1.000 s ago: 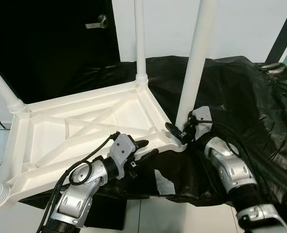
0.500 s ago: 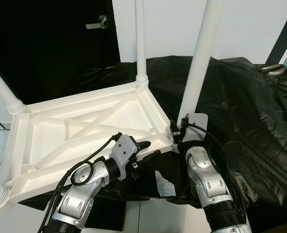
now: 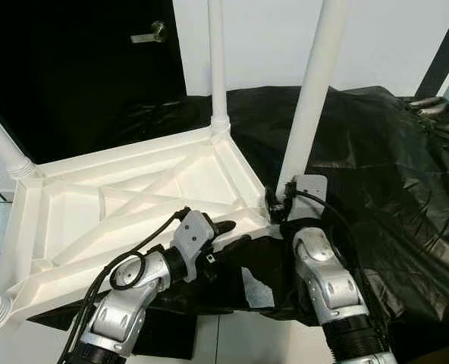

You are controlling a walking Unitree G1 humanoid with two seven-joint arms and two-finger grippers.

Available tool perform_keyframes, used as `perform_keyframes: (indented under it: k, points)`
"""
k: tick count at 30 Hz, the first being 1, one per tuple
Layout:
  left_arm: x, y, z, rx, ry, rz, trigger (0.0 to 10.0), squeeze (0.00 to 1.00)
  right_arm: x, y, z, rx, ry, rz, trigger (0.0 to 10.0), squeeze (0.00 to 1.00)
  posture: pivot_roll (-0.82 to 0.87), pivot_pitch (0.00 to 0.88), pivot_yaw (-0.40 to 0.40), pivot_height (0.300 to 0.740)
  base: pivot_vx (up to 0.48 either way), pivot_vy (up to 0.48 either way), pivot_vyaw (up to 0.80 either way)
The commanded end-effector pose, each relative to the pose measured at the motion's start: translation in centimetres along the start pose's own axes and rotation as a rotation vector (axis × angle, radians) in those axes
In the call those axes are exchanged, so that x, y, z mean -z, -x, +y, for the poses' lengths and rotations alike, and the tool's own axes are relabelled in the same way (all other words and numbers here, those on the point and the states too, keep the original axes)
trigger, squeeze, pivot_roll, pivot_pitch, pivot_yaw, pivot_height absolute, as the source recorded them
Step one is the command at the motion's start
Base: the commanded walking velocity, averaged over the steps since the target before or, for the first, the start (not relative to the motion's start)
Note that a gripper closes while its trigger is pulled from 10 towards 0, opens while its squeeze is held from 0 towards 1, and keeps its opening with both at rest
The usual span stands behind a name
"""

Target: Building children table

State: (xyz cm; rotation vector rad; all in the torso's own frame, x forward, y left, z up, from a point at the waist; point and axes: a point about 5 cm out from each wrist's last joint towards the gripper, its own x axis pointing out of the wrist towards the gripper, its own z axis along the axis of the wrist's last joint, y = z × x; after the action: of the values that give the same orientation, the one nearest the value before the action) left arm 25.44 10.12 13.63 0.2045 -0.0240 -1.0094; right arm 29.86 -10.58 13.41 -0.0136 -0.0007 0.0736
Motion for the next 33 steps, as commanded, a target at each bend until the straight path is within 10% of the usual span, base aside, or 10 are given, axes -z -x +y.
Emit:
perform_keyframes:
  k: [1, 9, 10, 22, 23, 24, 25, 26, 33]
  points:
    - [0.0, 0.1, 0.2, 0.006, 0.002, 0.008, 10.0, 0.00, 0.9, 0.5, 0.1, -0.021, -0.019, 0.037, 10.0, 1.00, -0.04, 0.000, 0.034, 0.740, 0.000, 0.000, 0.00]
    - [-0.1, 0.0, -0.1, 0.016, 0.006, 0.006, 10.0, 0.00, 0.1, 0.8, -1.7, -0.245, 0.018, -0.026, 10.0, 1.00, -0.05, 0.000, 0.032, 0.740, 0.000, 0.000, 0.00]
    - [-0.1, -0.1, -0.2, 0.017, 0.009, 0.004, 10.0, 0.00, -0.1, 0.6, -2.5, -0.324, 0.036, -0.036, 10.0, 0.00, -0.04, 0.000, 0.032, 0.740, 0.000, 0.000, 0.00]
    - [-0.2, -0.5, 0.3, -0.007, 0.001, -0.010, 10.0, 0.00, -1.0, -1.9, -2.0, -0.651, 0.149, -0.032, 10.0, 0.00, -0.02, 0.000, 0.004, 0.740, 0.000, 0.000, 0.00]
    - [-0.3, -0.6, 0.3, -0.012, -0.001, -0.013, 10.0, 0.00, -0.9, -2.1, -1.6, -0.689, 0.175, -0.024, 7.0, 0.00, -0.02, 0.000, -0.002, 0.740, 0.000, 0.000, 0.00]
    - [-0.3, -0.6, 0.3, -0.016, -0.003, -0.016, 10.0, 0.00, -0.8, -2.3, -1.4, -0.712, 0.199, -0.020, 7.0, 0.00, -0.01, 0.000, -0.004, 0.740, 0.000, 0.000, 0.00]
    - [-0.4, -0.7, 0.3, -0.019, -0.004, -0.018, 10.0, 0.00, -0.7, -2.4, -1.3, -0.727, 0.205, -0.016, 1.5, 0.00, 0.00, 0.000, -0.014, 0.740, 0.000, 0.000, 0.00]
    - [-0.4, -0.7, 0.3, -0.021, -0.005, -0.019, 10.0, 0.00, -0.7, -2.5, -1.4, -0.736, 0.205, -0.013, 0.3, 0.00, 0.00, 0.000, -0.014, 0.740, 0.000, 0.000, 0.00]
    - [-0.4, -0.3, 0.6, -0.053, -0.014, -0.017, 10.0, 0.00, 0.2, -2.2, -1.7, -0.785, 0.199, 0.019, 0.0, 0.00, 0.02, 0.000, -0.034, 0.740, 0.000, 0.000, 0.00]
